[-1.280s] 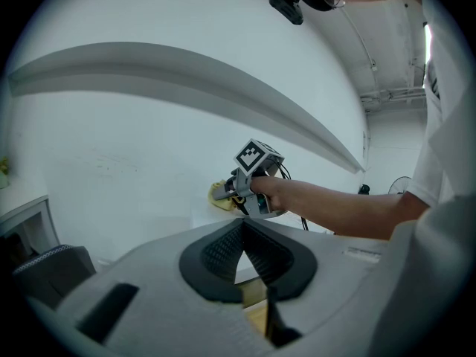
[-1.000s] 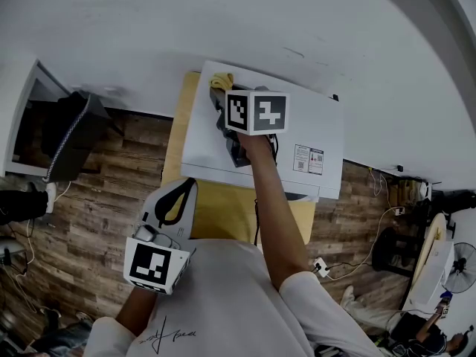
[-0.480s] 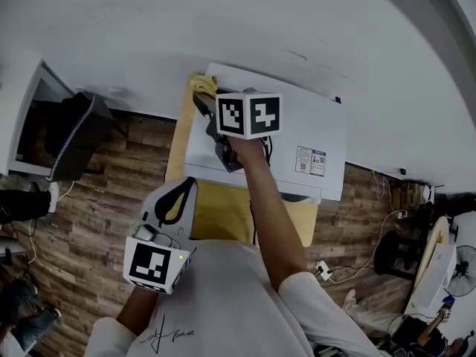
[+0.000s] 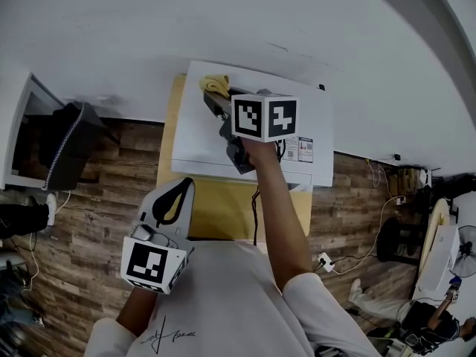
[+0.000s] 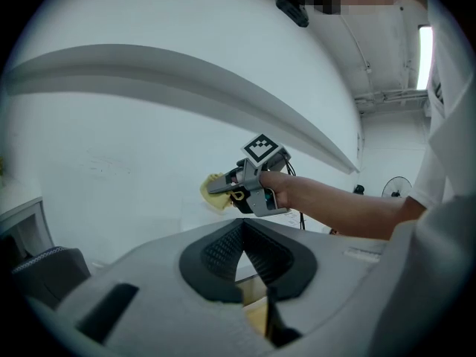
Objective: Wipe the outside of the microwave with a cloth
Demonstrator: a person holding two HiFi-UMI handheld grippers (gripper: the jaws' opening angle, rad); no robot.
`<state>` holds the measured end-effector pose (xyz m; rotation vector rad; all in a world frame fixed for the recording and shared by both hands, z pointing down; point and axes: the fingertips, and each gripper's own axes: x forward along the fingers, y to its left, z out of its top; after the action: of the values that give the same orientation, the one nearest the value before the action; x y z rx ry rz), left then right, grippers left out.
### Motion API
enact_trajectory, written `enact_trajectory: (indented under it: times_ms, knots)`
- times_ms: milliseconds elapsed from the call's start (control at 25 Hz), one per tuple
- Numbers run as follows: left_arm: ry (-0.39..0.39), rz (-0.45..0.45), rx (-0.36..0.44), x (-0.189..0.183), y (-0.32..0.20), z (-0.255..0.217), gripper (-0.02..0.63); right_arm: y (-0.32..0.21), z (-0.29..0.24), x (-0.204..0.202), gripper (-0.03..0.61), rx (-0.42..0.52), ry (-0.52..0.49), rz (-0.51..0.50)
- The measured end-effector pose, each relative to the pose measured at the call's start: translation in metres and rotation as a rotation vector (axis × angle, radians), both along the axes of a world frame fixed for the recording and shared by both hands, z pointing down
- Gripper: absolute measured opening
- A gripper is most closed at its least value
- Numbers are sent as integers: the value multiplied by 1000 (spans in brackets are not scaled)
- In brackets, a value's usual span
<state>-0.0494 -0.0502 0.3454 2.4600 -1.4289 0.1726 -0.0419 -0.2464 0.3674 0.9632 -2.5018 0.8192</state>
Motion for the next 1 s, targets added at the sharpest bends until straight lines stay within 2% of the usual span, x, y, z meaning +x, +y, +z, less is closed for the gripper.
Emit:
enact_trajectory:
  times_ms: [440, 1000]
  knots:
    - [-18, 65, 2, 20, 12, 1, -9, -6, 2, 143, 123, 9, 70, 209]
    - [-34, 108, -11, 34, 12, 5, -9, -6, 5, 305, 124, 1, 215, 429]
